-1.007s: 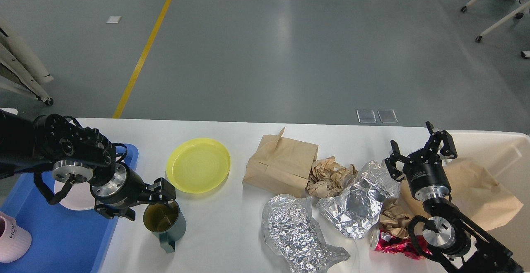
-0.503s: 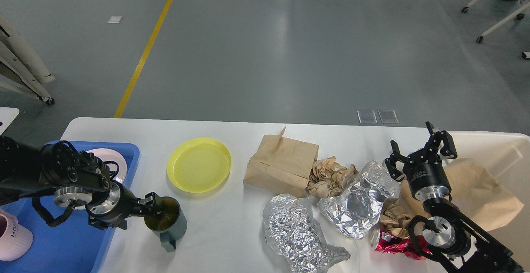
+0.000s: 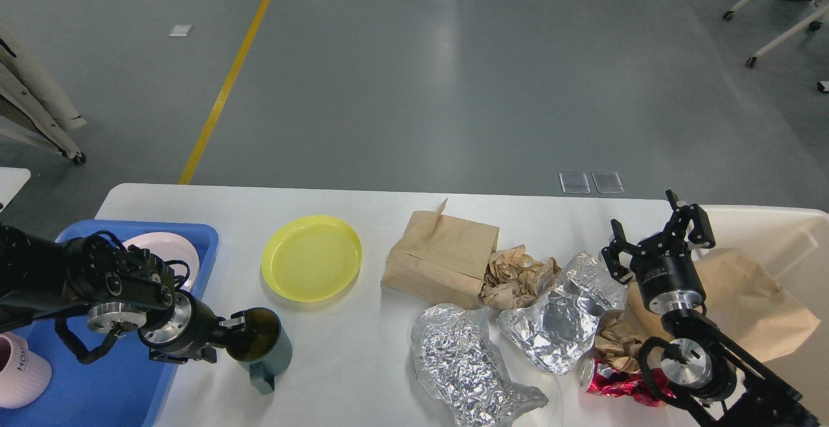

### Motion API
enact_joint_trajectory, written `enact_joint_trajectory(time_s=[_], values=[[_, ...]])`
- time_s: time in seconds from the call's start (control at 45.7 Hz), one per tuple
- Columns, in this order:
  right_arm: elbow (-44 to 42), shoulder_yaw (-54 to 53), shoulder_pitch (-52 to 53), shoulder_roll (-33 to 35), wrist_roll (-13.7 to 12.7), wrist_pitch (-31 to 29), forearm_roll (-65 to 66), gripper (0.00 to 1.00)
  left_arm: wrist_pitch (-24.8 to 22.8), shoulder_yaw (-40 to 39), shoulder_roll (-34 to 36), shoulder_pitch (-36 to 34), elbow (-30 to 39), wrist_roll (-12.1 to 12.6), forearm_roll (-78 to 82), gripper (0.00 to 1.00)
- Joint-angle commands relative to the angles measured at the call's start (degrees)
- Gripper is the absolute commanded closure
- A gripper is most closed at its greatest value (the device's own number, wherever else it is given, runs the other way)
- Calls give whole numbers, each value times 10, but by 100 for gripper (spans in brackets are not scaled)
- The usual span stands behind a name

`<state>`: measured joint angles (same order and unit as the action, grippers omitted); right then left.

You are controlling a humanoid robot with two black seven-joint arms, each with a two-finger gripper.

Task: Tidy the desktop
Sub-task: 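Lift the green mug and carry it over the blue tray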

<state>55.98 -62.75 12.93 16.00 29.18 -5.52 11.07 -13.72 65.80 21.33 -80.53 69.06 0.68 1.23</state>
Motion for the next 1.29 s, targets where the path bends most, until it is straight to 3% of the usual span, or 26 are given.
enact_joint_trajectory(time_s=[0.0,0.131,0.241,0.46,0.547,0.613,0.744,0.832,1.095,1.204,1.27], values=[[0,0,0,0,0,0,0,0,-9,-10,-2,4,0,1,0,99],[0,0,0,0,0,0,0,0,1,-11,-3,3,-4,5,-1,100],[0,0,0,0,0,0,0,0,22,-13,-5,3,-5,25,-1,100],[0,0,-1,0,0,0,0,0,18,-16,-2,-1,-1,21,1,100],[0,0,0,0,0,0,0,0,-6,-9,2,-13,5,26,1,100],[0,0,0,0,0,0,0,0,-51,-1,3,-36,12,31,1,100],[0,0,0,0,0,0,0,0,-194,38,12,-127,26,44,1,100],[0,0,0,0,0,0,0,0,-251,56,35,-203,66,45,1,100],[0,0,0,0,0,1,0,0,-264,187,17,-501,203,38,-3,100],[0,0,0,0,0,1,0,0,-271,202,-2,-548,235,34,-8,100],[0,0,0,0,0,0,0,0,-274,204,-9,-543,238,15,-9,100]])
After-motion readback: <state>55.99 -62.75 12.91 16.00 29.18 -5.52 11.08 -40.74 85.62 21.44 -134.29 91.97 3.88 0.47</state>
